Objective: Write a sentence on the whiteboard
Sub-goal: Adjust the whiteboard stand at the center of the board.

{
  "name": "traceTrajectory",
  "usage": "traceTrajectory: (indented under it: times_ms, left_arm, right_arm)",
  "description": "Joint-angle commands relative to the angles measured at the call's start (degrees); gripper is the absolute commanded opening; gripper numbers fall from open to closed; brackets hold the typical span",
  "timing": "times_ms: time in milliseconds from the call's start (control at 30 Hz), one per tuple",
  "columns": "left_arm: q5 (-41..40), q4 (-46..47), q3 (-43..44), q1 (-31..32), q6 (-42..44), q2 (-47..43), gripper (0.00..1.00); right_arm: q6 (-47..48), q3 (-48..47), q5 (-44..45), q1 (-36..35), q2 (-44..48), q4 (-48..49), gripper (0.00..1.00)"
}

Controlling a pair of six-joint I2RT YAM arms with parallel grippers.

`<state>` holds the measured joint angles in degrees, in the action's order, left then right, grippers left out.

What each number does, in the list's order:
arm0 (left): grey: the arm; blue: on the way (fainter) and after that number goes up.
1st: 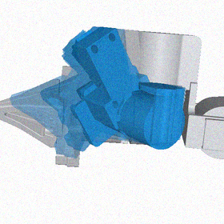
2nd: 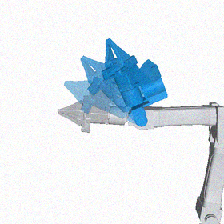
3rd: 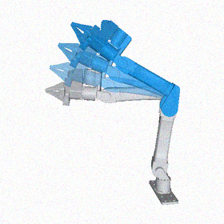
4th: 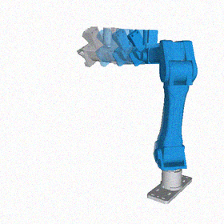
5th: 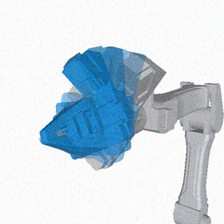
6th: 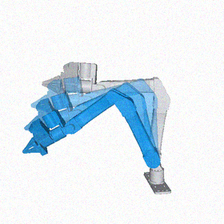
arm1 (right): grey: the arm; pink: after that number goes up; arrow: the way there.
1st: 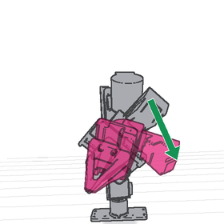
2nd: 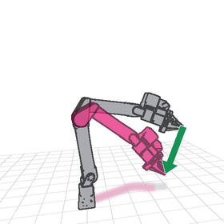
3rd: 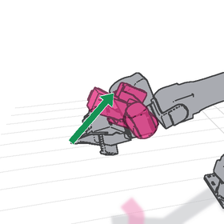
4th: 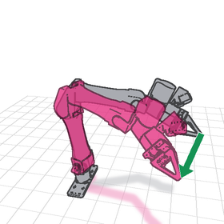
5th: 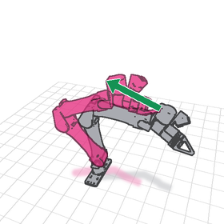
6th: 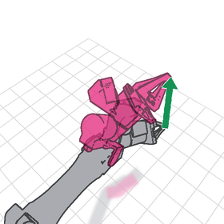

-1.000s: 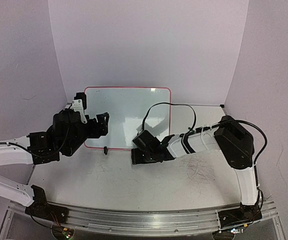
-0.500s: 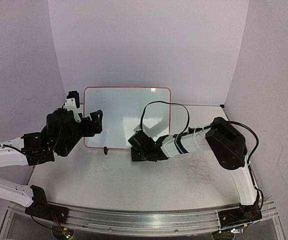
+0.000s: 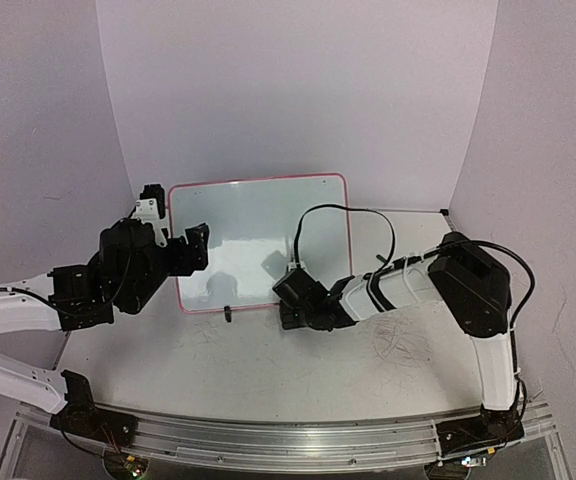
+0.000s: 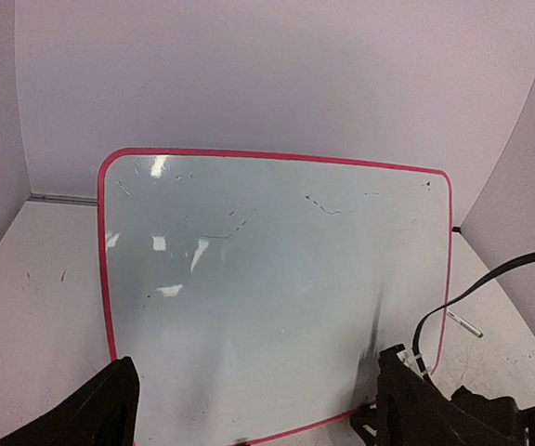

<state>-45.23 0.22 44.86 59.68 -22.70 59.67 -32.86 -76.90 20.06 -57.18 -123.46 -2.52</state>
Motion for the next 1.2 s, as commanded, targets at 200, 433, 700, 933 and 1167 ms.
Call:
traceTrajectory:
  times_ms: [200, 433, 700, 933, 1167]
  left_arm:
    - [0.4, 4.4, 1.0, -0.2, 1.1, 0.9, 0.9]
    - [2.2, 5.7, 0.7, -0.2, 2.5, -0.7, 0.9]
    - [3.1, 6.3, 1.6, -0.2, 3.5, -1.2, 0.91]
    - [7.3, 6.4, 4.3, -0.2, 6.5, -0.5, 0.92]
    - [9.0, 6.3, 4.8, -0.2, 6.3, 0.2, 0.94]
  right_arm:
    - [8.0, 21.8, -5.2, 1.2, 17.1, 9.8, 0.0]
    - [9.3, 30.7, -7.8, 1.1, 22.4, 14.2, 0.0]
    - [9.9, 32.7, -5.8, 1.1, 27.7, 14.2, 0.34]
    - [10.5, 36.0, -0.7, 1.1, 44.0, 7.6, 0.83]
    - [12.5, 36.7, 4.8, 13.4, 60.2, 2.1, 0.89]
